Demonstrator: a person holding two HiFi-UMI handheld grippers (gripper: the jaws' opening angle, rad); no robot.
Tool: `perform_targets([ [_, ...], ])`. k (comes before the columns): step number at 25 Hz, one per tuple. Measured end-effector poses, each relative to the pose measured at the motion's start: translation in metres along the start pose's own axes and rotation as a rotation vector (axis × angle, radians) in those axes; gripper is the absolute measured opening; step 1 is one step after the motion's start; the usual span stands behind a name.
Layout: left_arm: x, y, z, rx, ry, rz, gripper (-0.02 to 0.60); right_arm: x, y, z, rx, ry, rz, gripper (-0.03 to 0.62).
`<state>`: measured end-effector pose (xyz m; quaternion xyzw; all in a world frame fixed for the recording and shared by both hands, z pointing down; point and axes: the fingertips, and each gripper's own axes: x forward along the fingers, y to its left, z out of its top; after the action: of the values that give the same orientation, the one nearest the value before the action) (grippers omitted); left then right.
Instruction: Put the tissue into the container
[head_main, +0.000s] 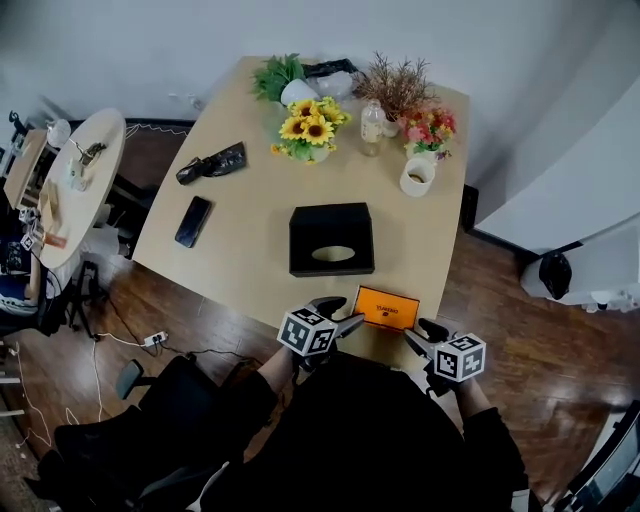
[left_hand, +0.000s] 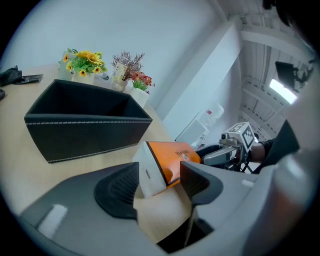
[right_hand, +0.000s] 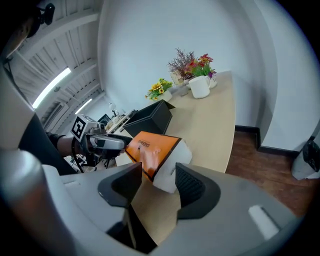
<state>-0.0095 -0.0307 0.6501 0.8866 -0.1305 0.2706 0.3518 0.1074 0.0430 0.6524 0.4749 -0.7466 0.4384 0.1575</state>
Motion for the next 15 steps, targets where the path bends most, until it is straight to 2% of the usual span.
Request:
perform_targets([
  [2,-0.001,0.005,0.01,-0.034,-0.007,0.003,0.217,-0.005,-0.009,0.009,0.035,-0.024,0.012,0.194],
  [4,0.002,0.006,0.012,-0.062,0.037,-0.02,0.17,-0.006,-0.02,0.015,0.09,-0.022,0.038,0.164],
  [9,0.015,0.002,0.0,-0.067,0.211,-0.078,0.169,0.004,-0.015,0.01,0.168,0.126,0.154,0.156],
  [12,0.017,0.003,0.0,-0.103,0.255,-0.092,0.167,0.011,-0.01,0.007,0.183,0.179,0.158,0.098],
  [15,0.02,0.004,-0.001,-0.141,0.259,-0.099,0.147,0.014,-0.008,0.006,0.2,0.196,0.153,0.092],
])
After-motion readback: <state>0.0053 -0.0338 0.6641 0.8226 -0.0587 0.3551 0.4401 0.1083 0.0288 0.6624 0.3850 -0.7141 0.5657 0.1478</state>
